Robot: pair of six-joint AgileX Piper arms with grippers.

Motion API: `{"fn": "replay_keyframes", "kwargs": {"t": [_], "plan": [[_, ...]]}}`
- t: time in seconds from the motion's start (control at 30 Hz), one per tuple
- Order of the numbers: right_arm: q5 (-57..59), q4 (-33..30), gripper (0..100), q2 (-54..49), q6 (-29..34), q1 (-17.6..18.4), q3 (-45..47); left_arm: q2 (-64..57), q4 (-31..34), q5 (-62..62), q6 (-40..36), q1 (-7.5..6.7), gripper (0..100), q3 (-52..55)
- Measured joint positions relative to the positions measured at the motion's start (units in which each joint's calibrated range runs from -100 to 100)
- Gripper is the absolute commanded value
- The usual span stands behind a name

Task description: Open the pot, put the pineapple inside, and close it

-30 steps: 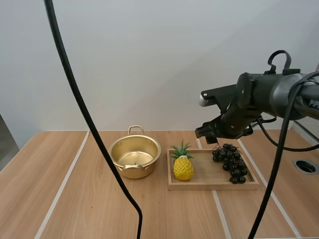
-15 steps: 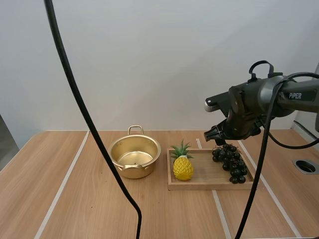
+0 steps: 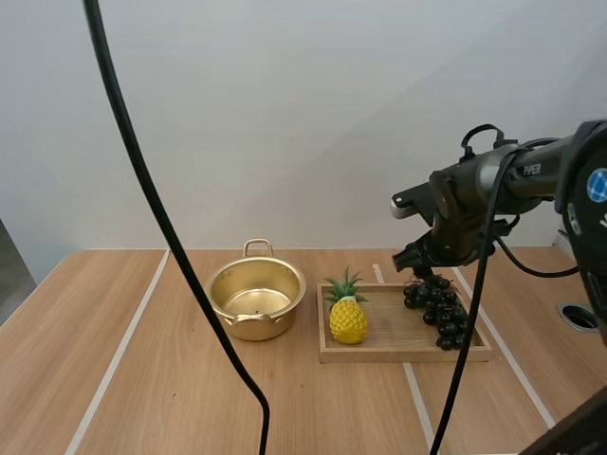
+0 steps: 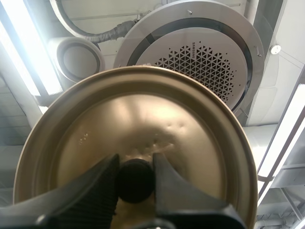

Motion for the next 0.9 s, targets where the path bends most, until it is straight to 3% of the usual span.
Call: {"fn": "replay_keyframes", "kwargs": {"t": [0.67,0.9], "plan": [[1.5,3.5,100,8.08,-6.66,-0.99,-1.12,0.0,0.0,2.95,0.0,0.0,0,0.0],[1.84,7.29,100,10.18,-12.89,-0.99,-1.22,0.0,0.0,2.95,0.0,0.0,0,0.0]]}}
